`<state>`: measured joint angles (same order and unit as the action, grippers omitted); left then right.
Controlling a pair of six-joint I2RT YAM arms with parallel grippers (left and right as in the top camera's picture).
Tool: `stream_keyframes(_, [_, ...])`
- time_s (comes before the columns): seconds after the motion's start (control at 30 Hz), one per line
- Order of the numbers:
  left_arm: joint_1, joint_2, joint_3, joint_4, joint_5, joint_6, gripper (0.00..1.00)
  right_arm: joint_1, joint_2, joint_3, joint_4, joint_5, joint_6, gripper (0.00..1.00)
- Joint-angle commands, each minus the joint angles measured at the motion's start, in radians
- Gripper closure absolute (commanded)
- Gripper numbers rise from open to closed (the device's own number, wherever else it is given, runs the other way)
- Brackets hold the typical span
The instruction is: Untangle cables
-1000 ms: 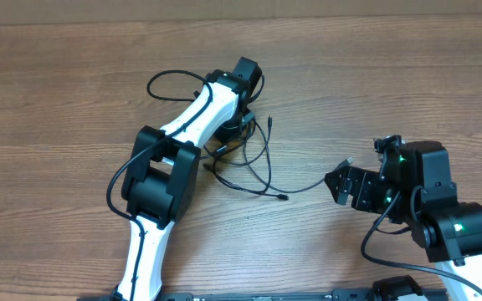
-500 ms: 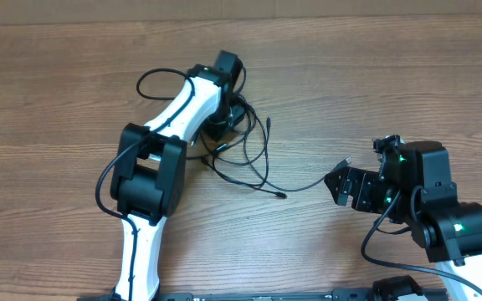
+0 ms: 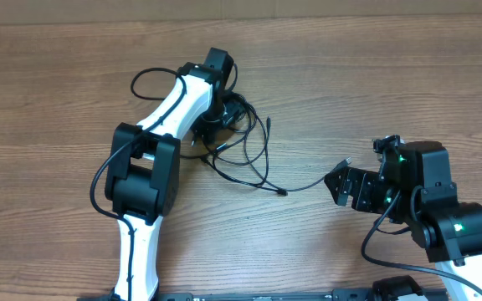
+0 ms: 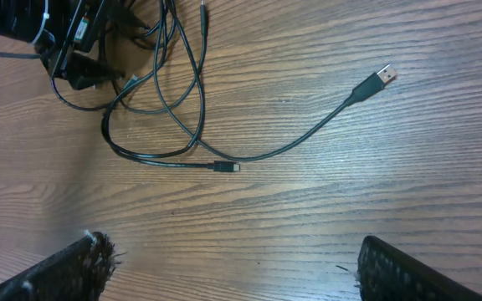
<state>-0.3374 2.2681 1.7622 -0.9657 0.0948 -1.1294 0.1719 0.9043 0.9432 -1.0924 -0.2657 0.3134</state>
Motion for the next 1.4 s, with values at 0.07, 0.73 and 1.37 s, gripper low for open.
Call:
stream_keyframes(0.07, [0.009,-0.005,-0.030,-0.006,-0.137,-0.159,0.16,0.001,-0.005,0.006,0.005,-0.006,-0.008,0.08])
stream_keyframes(0.73, [-0.009,0.001,-0.033,-0.082,-0.232,-0.082,0.85,0.001,-0.005,0.006,0.005,-0.028,-0.007,0.08])
stream_keyframes(1.37, [-0.064,-0.584,-0.031,0.016,0.027,1.138,0.96,0.001,-0.005,0.008,0.103,-0.385,-0.244,0.11])
